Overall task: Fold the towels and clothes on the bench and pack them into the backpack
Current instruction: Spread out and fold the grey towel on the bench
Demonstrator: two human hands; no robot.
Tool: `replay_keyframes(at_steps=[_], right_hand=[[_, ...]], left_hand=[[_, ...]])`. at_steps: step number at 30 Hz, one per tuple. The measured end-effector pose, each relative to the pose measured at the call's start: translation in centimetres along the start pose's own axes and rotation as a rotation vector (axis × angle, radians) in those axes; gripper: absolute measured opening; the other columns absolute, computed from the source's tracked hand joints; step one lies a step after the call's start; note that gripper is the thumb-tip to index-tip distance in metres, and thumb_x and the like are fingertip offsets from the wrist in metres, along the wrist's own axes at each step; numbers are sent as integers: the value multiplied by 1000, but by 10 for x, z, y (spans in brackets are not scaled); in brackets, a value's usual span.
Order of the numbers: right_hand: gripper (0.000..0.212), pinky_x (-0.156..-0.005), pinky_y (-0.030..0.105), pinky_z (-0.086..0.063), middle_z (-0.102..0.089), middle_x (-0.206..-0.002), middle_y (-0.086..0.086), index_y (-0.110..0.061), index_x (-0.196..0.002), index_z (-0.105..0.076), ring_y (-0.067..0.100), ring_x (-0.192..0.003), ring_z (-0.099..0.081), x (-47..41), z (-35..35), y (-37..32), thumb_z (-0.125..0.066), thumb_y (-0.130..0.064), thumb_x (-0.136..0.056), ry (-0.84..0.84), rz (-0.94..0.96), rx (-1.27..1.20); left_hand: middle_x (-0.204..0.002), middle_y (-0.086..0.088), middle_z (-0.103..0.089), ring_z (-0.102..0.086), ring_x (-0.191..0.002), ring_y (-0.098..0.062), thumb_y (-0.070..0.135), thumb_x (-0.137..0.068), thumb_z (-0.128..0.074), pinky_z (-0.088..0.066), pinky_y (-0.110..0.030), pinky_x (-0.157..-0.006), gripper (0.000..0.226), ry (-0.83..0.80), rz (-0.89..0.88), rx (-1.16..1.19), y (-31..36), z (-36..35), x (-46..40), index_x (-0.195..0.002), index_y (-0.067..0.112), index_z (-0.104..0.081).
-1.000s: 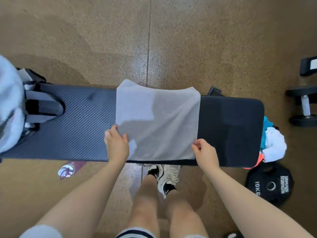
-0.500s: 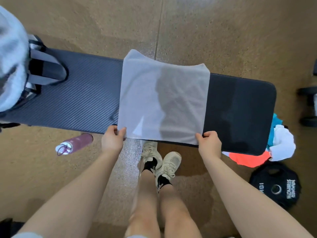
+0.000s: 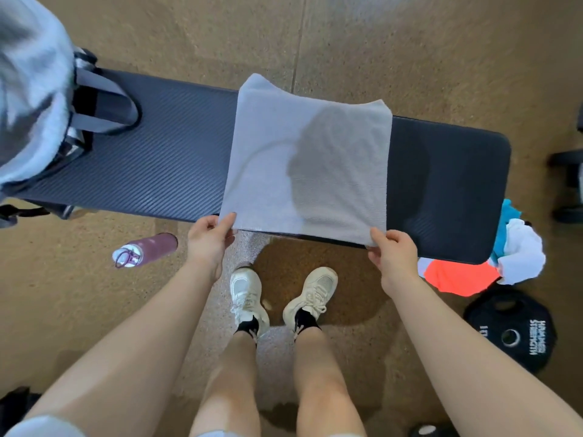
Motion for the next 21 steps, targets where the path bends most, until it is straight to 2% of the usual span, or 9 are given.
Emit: replay_keyframes(at_steps=[3,7,10,14,16,18,19,21], right_hand=[[25,-69,26,-53,-59,-90,3,-14,-112,-48,13,-74,-60,12,7,1,-59,-16,-90,45,4,-52],[11,-64,24,-51,-59,-92,7,-14,-103,-49,14,-69,-58,43,11,9,-52,-11,-94,68,70,9],[11,-61,21,-47,-60,-92,5,-12,-101,-57,13,-68,-54,68,14,13,-50,-9,-94,58,83,40],[20,-67,23,-47,-63,-98,6,-8,-109,-64,11,-70,-54,105,22,9,-54,-14,-93,81,46,24],[19,-76,27,-48,-62,-101,6,-9,-109,-64,13,-78,-55,125,27,3,-52,-11,-94,68,18,13],[26,-84,29,-47,-58,-104,5,-10,-111,-62,17,-87,-55,139,30,-6,-44,-2,-94,20,20,22],[31,-84,28,-47,-56,-103,4,-11,-112,-61,16,-87,-55,144,31,-10,-41,3,-93,-5,40,41],[37,-74,21,-46,-56,-102,4,-10,-116,-59,13,-85,-54,147,32,-17,-40,9,-90,-43,110,97]], left_hand=[[-67,-4,-44,-47,-53,-12,13,-86,-63,-46,-22,-55,28,-17,-36,-37,8,5,2,-72,16,-39],[-71,-6,-41,-41,-54,-16,8,-86,-62,-38,-26,-54,32,-47,-144,-164,20,19,14,-76,21,-34],[-76,-8,-47,-43,-61,-18,11,-87,-60,-37,-27,-57,25,-153,-219,-328,29,37,27,-75,24,-43],[-71,-2,-53,-45,-63,-16,19,-82,-69,-40,-29,-64,14,-251,-228,-439,46,60,45,-72,19,-59],[-74,-3,-55,-47,-67,-16,19,-79,-72,-40,-26,-64,10,-281,-223,-440,54,69,52,-80,15,-63],[-81,-3,-58,-51,-78,-16,5,-80,-69,-42,-18,-68,17,-333,-218,-410,62,75,57,-94,9,-62],[-85,-3,-59,-53,-83,-16,-2,-81,-65,-42,-15,-70,22,-359,-219,-415,67,77,58,-102,5,-60],[-92,-5,-61,-54,-85,-14,-7,-83,-59,-42,-8,-67,27,-372,-259,-483,76,78,59,-110,-2,-59]])
Point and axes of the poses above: each hand's wrist, its own x-axis away from the middle knuckle, its own z-axis out of the back of the hand, y = z × x, the point moved 1 cm from there along -x, towards the middle knuckle
